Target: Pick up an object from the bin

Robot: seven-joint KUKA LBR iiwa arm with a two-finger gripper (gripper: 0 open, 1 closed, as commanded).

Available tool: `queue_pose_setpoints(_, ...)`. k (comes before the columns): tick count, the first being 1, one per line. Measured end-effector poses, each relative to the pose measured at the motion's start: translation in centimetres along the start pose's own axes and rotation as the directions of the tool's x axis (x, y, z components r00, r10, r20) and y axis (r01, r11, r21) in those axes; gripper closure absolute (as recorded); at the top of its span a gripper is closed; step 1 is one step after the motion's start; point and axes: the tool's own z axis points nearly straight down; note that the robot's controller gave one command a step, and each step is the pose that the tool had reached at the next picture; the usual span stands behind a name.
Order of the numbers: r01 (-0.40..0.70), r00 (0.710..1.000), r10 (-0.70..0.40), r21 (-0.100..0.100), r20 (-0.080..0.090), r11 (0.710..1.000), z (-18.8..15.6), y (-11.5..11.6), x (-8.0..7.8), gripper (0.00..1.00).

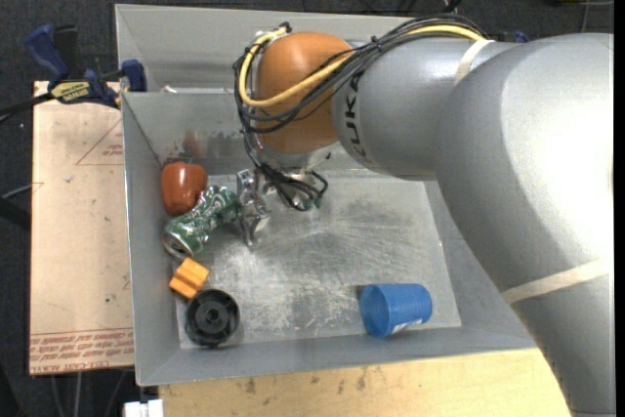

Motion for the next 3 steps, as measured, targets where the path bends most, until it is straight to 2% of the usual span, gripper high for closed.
queue_pose_setpoints(1,0.013,1.000,-0.013,0.000,0.004,1.000,-3.7,-1.0,0.3,1.00)
queue_pose_setpoints(2,0.046,0.999,-0.046,-0.002,-0.009,0.999,-7.5,0.7,0.0,1.00)
queue_pose_setpoints(3,0.040,0.999,-0.040,-0.003,-0.003,0.999,-14.4,-2.1,0.9,1.00)
